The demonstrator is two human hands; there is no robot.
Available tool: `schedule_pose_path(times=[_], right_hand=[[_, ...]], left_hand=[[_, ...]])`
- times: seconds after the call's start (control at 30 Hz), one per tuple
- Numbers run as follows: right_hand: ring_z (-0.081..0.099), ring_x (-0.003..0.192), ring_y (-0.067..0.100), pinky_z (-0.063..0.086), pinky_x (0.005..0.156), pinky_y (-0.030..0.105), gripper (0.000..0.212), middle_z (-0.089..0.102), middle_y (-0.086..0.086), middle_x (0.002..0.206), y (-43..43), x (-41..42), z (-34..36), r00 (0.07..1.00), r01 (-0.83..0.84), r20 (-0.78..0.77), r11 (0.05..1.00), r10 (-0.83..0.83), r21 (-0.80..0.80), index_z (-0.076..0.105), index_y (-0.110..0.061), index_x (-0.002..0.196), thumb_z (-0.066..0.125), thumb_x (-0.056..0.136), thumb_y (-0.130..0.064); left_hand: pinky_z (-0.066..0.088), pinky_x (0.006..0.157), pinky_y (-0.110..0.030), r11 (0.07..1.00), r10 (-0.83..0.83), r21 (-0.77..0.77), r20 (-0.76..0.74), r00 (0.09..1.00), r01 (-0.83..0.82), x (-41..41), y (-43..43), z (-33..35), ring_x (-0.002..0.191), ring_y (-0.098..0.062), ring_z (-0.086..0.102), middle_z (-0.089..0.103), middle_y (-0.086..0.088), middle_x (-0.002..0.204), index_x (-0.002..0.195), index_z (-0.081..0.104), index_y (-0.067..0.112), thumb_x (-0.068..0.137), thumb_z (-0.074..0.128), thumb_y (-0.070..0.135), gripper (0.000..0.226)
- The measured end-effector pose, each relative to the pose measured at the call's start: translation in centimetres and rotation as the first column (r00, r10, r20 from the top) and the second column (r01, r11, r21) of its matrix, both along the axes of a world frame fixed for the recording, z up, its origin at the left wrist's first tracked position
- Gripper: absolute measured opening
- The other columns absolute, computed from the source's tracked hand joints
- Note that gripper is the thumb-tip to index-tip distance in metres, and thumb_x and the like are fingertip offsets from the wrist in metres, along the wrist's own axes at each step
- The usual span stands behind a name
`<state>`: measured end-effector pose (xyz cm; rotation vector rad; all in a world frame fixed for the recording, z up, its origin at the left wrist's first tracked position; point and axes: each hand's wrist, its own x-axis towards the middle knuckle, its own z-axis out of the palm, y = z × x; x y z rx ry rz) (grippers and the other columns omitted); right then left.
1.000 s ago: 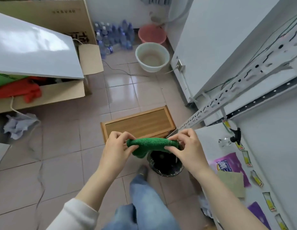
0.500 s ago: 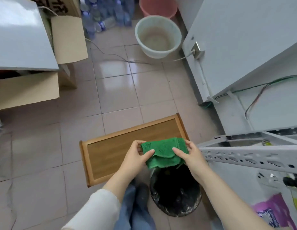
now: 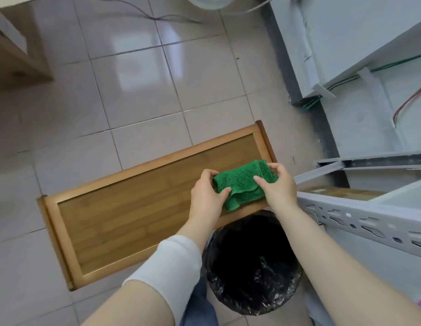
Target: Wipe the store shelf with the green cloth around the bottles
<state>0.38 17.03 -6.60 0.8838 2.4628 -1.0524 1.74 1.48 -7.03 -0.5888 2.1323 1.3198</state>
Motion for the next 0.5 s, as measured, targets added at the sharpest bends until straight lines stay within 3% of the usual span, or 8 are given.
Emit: schedule_pose_path(times=[0.2, 0.3, 0.4, 0.5], right_hand=[[0.045, 0.122, 0.020, 0.033, 0.095, 0.026, 0.043, 0.053, 0.004, 0.129, -0.8, 0.5, -0.8, 0.999, -0.006, -0.031, 0.997, 0.009, 0.079, 0.050, -0.016, 0.121, 0.066, 0.081, -0.020], [0.042, 0.121, 0.020, 0.034, 0.096, 0.027, 0.053, 0.046, 0.007, 0.131, -1.7, 0.8, -0.4, 0.986, -0.110, -0.091, 0.962, 0.136, 0.248, 0.042, -0.015, 0.131, 0.063, 0.083, -0.019], [0.043, 0.119, 0.024, 0.037, 0.098, 0.035, 0.055, 0.046, 0.011, 0.129, -2.5, 0.5, 0.9, 0.912, -0.287, -0.148, 0.852, 0.383, 0.437, 0.040, -0.011, 0.132, 0.062, 0.083, -0.019], [0.040, 0.126, 0.029, 0.036, 0.100, 0.043, 0.053, 0.046, 0.013, 0.134, -2.8, 0.3, 2.1, 0.807, -0.471, -0.066, 0.707, 0.587, 0.528, 0.042, -0.010, 0.133, 0.060, 0.083, -0.017]], left_hand=[[0.037, 0.071, -0.026, 0.982, -0.086, -0.172, -0.054, 0.995, 0.075, 0.4, 0.6, -0.3, 0.086, -0.018, 0.054, 0.052, -0.001, 0.106, 0.114, 0.048, 0.023, 0.081, 0.066, 0.027, 0.038], [0.040, 0.078, -0.028, 0.936, -0.173, -0.329, -0.115, 0.978, 0.127, 0.7, 1.1, 0.1, 0.102, -0.021, 0.051, 0.047, -0.004, 0.118, 0.122, 0.045, 0.021, 0.082, 0.064, 0.028, 0.045], [0.039, 0.087, -0.029, 0.873, -0.324, -0.448, -0.242, 0.914, 0.190, 0.6, 0.9, 1.5, 0.111, -0.025, 0.046, 0.049, -0.008, 0.121, 0.125, 0.047, 0.013, 0.082, 0.064, 0.025, 0.048], [0.044, 0.080, -0.036, 0.751, -0.568, -0.577, -0.316, 0.760, 0.321, 0.0, 0.3, 2.8, 0.100, -0.031, 0.055, 0.059, -0.012, 0.111, 0.114, 0.057, 0.007, 0.076, 0.067, 0.017, 0.040]])
